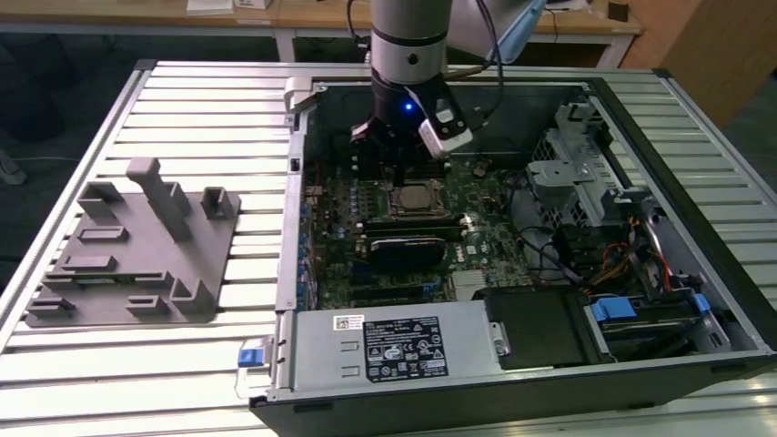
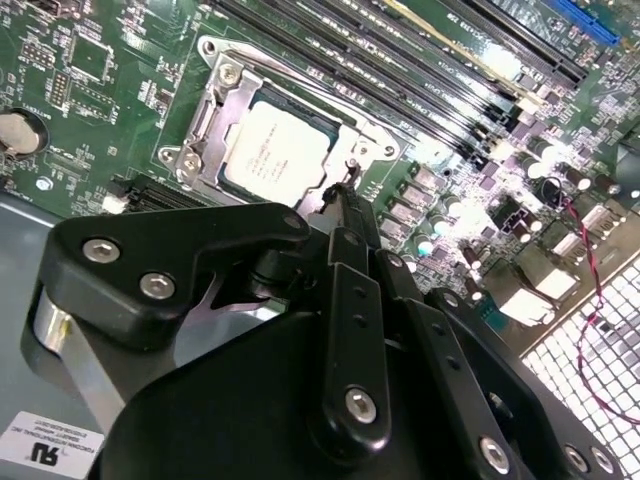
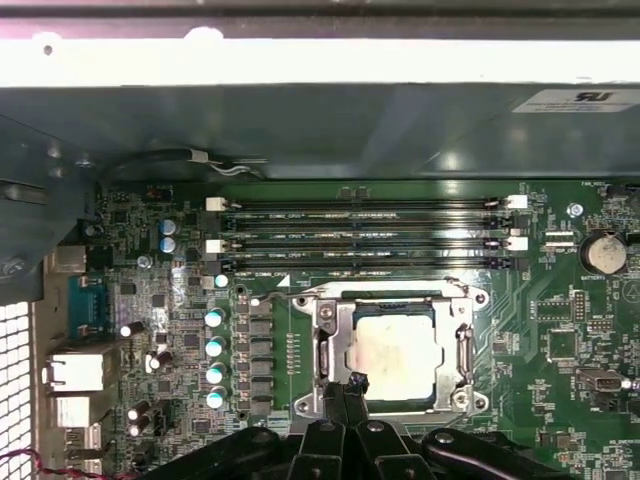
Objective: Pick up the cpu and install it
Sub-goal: 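Close the cpu cover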
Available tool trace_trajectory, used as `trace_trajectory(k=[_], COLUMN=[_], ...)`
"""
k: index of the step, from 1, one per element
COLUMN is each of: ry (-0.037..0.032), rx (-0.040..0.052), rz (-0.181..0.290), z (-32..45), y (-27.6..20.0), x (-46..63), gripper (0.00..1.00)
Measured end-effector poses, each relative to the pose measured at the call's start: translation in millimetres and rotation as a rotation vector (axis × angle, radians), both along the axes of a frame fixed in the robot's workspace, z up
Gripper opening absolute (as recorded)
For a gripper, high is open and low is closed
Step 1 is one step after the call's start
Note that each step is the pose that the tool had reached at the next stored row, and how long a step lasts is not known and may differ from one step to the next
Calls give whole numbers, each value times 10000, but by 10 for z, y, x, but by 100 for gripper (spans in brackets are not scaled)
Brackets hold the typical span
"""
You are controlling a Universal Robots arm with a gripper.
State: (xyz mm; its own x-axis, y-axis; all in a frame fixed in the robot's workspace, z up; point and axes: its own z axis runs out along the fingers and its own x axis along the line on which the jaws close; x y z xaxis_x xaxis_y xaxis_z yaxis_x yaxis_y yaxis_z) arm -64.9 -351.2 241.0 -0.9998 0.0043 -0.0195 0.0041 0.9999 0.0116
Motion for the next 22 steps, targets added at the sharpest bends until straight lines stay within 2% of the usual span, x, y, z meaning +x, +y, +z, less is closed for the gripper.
trace_trajectory(k=[22], ry=[0], rx=[-1], rz=[-14], z=[0], y=[1], x=[279], gripper=[11])
